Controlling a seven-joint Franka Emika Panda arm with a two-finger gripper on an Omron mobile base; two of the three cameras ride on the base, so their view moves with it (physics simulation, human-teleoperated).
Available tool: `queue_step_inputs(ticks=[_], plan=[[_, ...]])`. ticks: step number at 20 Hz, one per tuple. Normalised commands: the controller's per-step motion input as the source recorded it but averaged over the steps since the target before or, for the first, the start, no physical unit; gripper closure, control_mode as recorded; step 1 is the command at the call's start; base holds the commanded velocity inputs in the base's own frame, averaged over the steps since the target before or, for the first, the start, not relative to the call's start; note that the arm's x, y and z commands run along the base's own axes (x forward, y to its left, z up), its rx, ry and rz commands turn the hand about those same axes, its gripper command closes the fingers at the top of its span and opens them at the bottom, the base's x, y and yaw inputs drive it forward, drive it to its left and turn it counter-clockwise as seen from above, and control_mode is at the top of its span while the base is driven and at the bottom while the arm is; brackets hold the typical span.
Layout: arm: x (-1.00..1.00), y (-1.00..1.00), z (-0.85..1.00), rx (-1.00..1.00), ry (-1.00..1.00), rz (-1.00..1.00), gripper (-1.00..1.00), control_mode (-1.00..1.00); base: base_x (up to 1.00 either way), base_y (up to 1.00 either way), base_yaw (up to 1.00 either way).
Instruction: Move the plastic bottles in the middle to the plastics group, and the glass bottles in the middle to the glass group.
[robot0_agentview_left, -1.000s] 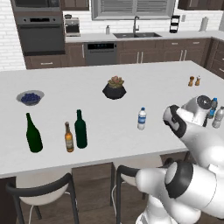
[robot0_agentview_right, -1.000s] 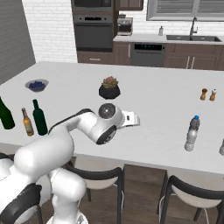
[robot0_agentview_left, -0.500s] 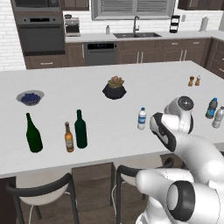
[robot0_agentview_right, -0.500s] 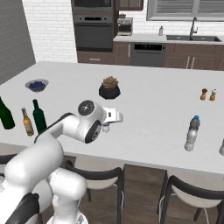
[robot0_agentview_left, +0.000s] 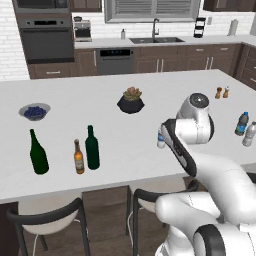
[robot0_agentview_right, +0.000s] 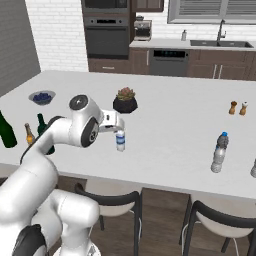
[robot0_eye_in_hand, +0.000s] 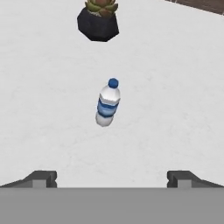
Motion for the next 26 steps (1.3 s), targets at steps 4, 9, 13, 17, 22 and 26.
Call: queue_step_inputs(ticks=[4,9,13,17,22,26], plan=[[0.41,0.40,-0.04,0.00,0.27,0.01,-1.00,-1.00,0.00,0.00,0.00],[0.50,0.02,-0.20,0.05,0.06,0.01,-1.00,-1.00,0.00,0.00,0.00],[0.79,-0.36,-0.05,0.25,0.00,0.00,-1.00,-1.00,0.00,0.00,0.00],[0.46,-0.35,0.00,0.17,0.00,-0.01,-1.00,-1.00,0.00,0.00,0.00],[0.19,-0.03,-0.03,-0.02,0.01,0.00,-1.00,-1.00,0.00,0.00,0.00],[0.28,0.02,0.00,-0.18,0.18,0.00,-1.00,-1.00,0.00,0.00,0.00]])
